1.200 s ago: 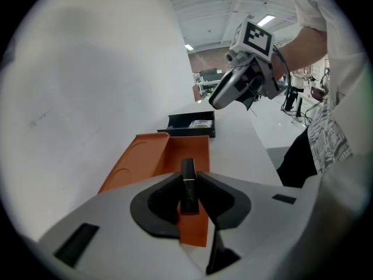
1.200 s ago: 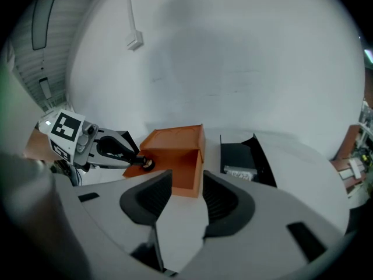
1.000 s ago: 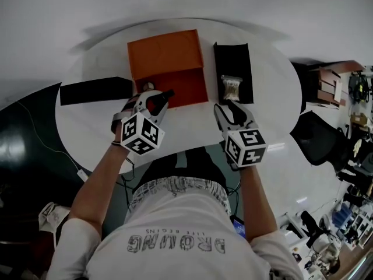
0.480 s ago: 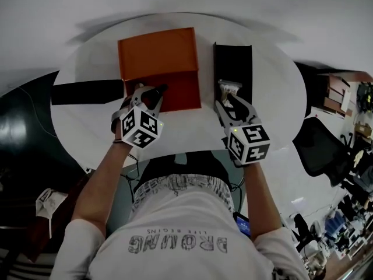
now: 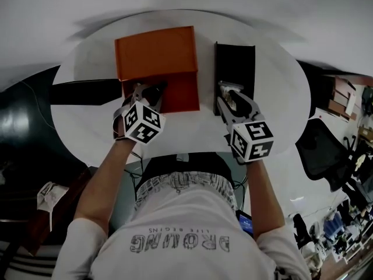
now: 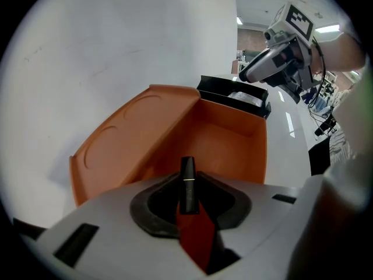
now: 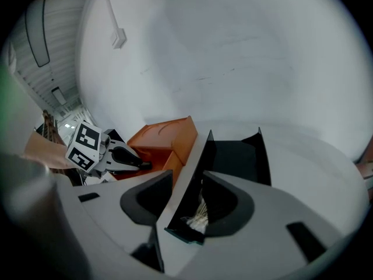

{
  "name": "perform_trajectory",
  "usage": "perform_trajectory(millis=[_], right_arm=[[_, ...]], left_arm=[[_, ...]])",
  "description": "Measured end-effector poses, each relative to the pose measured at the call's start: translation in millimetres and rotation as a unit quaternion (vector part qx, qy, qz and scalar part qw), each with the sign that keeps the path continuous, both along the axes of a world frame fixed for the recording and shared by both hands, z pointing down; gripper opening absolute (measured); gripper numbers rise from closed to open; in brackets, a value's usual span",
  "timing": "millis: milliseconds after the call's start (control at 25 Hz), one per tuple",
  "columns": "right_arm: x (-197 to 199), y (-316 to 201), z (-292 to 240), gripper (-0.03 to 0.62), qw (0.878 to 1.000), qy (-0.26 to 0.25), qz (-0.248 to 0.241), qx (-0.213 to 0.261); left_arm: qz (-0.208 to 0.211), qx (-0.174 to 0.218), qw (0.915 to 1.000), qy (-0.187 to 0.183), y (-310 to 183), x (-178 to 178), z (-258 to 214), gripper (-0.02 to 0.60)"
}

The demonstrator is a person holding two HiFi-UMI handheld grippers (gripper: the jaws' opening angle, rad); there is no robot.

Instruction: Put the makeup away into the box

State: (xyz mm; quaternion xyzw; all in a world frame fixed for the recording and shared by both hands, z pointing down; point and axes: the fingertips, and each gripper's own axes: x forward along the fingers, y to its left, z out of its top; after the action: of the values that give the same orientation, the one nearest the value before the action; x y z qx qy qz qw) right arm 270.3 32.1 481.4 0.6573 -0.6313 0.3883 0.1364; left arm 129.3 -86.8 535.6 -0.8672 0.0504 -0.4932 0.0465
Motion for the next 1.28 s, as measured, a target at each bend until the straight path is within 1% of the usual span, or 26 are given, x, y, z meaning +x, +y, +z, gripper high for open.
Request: perform_trajectory(millis=[240,720,920,1280], right_arm=[[3,1,5,0.17,1.0,-0.006,0.0,-0.002],[5,6,9,0.172,1.0,-0.008,-0.001,-0.005],[7,10,9,0.173,1.0,-0.006,0.0,-0.005],[-4,4,-2,0.173,1.0,0.001,-0.008,0.004]], left_arm=[[-0.008,-0.009,0.9997,-0.023,-1,-3,11,0.104],[-0.009,-0.005,0.9995,-0.029,1,-3,18,0.108],[-0.013,-0.005,0.9997,-0.019,2,0,15,0.146],[-0.011,0.006,0.9998,0.013,4,-3,-14,0.155]])
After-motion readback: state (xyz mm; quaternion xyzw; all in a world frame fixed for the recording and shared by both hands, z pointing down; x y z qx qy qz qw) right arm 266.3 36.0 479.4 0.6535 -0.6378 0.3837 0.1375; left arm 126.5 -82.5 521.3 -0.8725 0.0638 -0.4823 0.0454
